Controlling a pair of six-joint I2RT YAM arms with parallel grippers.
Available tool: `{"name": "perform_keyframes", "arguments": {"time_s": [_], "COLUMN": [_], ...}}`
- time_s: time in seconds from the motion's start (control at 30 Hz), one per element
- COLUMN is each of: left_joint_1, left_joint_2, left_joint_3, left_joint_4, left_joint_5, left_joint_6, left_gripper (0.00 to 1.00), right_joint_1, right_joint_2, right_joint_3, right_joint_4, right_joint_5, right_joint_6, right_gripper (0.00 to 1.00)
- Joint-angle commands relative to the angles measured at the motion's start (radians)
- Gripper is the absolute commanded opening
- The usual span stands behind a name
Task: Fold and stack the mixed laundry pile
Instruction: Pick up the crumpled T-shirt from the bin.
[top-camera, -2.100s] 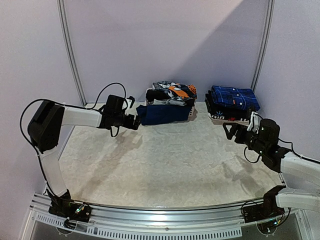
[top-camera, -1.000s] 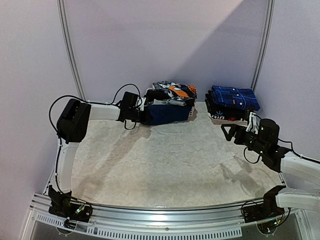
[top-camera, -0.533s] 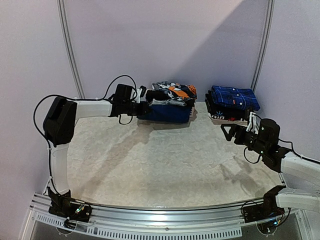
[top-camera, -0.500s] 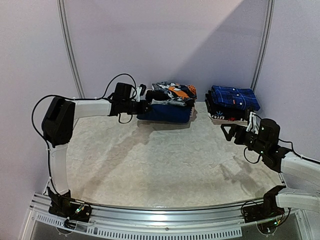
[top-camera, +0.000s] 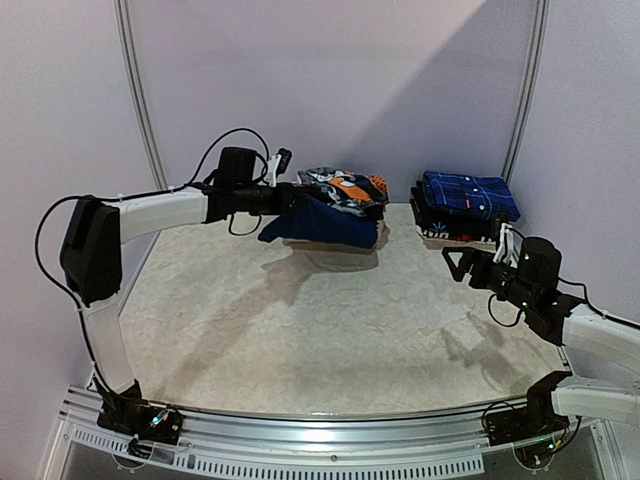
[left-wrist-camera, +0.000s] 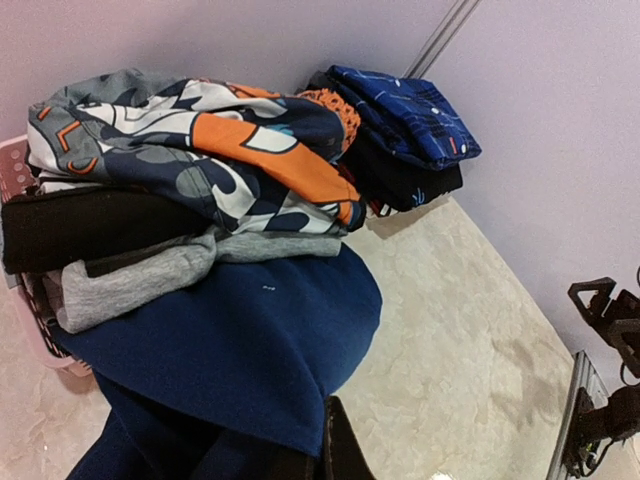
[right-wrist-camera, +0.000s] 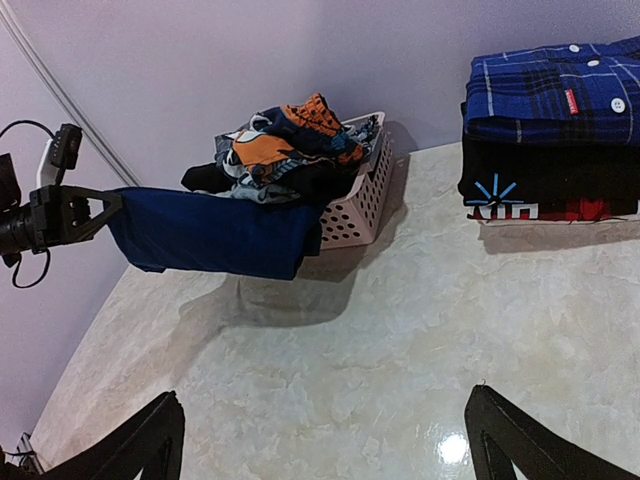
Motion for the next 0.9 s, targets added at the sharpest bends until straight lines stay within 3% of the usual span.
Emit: {"name": "perform_keyframes", "arguments": {"time_s": [0.0,0.6,0.87], "left_joint_1": [-0.011,-0.013,-0.012], "left_joint_2": [-0.109,-0.190,-0.357], "left_joint_3": [0.005,0.212,0.143], "left_joint_4": [-0.010,-0.113,-0.176], "left_joint_5": [0.037,0.126,0.070], "left_joint_6": [0.000,0.017,0.078], "left_gripper": [0.00,0.00,0.00], "right_joint_1": [0.005,0.006,0.006], "right_joint_2": [-0.003,-0.008,-0.002], "right_joint_3": [0.021,0.023,0.025], "right_joint_4": [-0.013,-0.020,-0.019], "right_joint_5": [0.004,0.006,0.010], "right_joint_6": [-0.005,-0.007,-0.009], "right_gripper": [0.99,0.99,0.99]}}
